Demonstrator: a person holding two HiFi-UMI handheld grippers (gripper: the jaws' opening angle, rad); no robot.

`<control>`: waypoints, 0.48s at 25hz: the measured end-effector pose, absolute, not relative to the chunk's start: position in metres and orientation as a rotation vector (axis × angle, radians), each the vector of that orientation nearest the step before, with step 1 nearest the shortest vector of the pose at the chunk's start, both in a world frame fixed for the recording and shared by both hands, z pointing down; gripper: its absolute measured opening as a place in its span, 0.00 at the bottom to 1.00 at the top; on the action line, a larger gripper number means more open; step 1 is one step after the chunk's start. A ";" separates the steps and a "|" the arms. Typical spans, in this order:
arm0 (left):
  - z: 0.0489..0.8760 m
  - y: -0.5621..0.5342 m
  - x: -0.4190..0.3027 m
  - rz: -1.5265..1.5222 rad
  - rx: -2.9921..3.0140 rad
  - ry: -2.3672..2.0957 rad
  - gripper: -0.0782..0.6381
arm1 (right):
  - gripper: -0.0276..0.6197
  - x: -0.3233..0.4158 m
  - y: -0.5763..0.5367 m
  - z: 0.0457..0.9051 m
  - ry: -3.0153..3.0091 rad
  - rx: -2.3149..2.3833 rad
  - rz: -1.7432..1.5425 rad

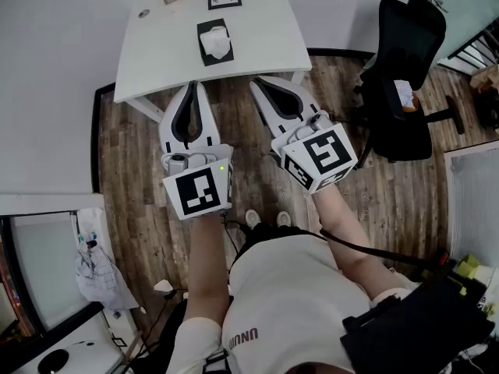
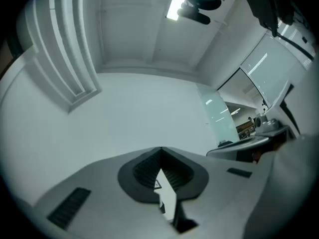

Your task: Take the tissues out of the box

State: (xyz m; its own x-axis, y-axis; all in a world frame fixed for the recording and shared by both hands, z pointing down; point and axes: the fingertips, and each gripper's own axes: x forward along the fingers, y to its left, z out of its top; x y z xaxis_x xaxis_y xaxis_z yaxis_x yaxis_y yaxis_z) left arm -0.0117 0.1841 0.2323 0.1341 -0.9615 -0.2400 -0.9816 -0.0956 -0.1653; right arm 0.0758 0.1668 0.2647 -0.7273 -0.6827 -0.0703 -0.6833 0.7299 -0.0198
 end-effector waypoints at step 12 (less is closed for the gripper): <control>0.232 0.189 -0.014 0.097 -2.129 1.895 0.13 | 0.07 0.074 0.171 0.264 2.855 -1.134 0.015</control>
